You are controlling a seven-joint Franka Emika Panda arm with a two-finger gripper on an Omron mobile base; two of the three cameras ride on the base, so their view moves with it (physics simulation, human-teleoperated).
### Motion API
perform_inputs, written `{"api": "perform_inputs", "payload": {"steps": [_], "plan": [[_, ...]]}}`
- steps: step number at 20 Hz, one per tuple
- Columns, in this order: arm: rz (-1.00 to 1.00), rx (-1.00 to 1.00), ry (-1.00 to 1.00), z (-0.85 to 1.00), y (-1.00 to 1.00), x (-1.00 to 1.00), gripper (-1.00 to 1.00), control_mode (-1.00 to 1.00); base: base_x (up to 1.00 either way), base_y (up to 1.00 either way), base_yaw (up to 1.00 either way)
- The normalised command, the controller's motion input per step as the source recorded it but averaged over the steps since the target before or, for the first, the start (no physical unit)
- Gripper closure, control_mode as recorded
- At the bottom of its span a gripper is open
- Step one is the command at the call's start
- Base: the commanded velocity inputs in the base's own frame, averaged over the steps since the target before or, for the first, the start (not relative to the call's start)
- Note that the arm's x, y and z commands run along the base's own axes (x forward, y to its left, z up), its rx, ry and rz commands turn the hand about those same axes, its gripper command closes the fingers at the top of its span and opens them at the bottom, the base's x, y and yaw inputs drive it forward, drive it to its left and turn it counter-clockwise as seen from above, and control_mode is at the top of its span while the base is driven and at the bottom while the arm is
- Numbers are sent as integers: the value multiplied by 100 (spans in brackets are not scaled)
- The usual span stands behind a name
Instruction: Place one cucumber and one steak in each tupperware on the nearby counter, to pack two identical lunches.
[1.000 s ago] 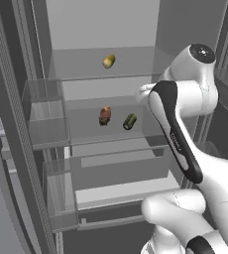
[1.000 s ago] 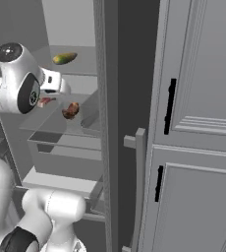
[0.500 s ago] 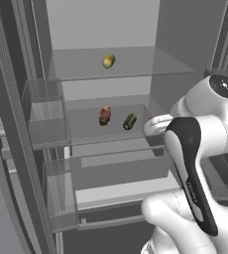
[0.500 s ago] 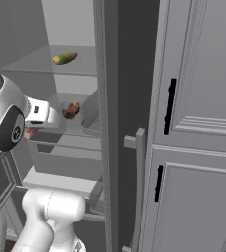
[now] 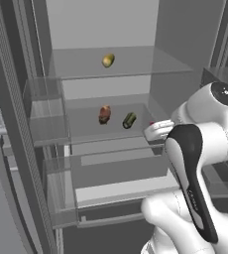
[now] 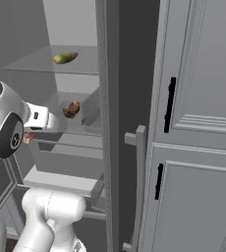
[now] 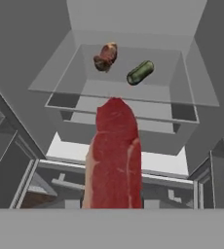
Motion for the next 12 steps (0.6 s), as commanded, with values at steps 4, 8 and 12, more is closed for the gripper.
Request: {"api": "perform_inputs", "payload": {"steps": [4, 8, 12], "plan": [[0, 0, 0, 0, 0, 0, 100, 100, -99, 0, 0], [0, 0, 0, 0, 0, 0, 100, 100, -97, 0, 0], [0, 0, 0, 0, 0, 0, 100, 100, -50, 1, 0]]}}
